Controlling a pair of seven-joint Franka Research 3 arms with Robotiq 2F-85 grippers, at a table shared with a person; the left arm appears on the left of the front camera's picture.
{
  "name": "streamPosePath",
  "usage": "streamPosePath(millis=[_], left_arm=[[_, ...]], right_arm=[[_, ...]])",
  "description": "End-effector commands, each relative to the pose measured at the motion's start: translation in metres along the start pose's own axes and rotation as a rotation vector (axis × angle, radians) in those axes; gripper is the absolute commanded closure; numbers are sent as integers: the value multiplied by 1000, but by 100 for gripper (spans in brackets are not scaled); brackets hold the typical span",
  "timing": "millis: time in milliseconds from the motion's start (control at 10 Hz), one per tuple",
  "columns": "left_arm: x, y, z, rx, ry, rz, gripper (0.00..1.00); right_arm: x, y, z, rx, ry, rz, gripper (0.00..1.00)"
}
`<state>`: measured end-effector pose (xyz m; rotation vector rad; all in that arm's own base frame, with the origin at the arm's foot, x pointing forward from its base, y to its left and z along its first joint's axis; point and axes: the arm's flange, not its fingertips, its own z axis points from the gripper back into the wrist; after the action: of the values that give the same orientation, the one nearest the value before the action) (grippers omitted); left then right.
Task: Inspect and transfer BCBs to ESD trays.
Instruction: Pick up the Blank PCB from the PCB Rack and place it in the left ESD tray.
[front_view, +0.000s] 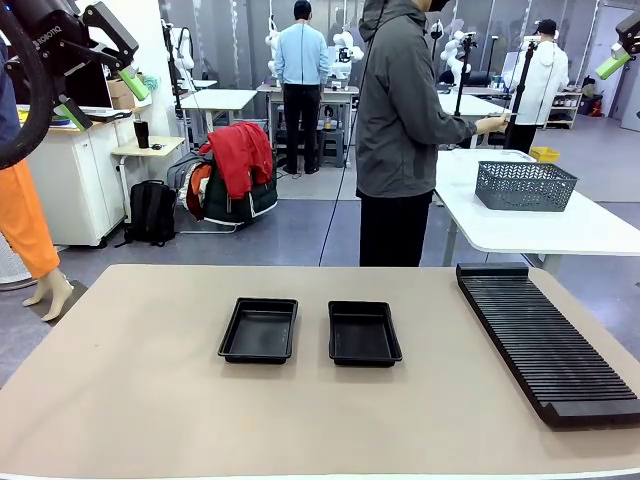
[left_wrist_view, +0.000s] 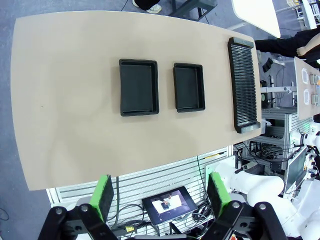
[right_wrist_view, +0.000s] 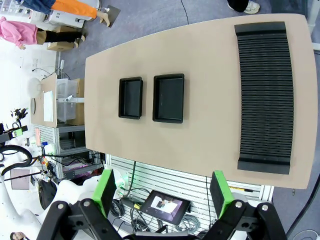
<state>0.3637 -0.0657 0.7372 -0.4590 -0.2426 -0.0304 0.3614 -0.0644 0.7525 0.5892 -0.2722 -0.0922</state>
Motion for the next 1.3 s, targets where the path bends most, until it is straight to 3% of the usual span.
streamPosePath(millis=[0, 1200], left_arm=[[0, 0, 0, -4, -6, 1, 0], [0, 0, 0, -4, -6, 1, 0]], right_arm=[[0, 0, -1, 1, 1, -1, 0], [0, 0, -1, 1, 1, -1, 0]])
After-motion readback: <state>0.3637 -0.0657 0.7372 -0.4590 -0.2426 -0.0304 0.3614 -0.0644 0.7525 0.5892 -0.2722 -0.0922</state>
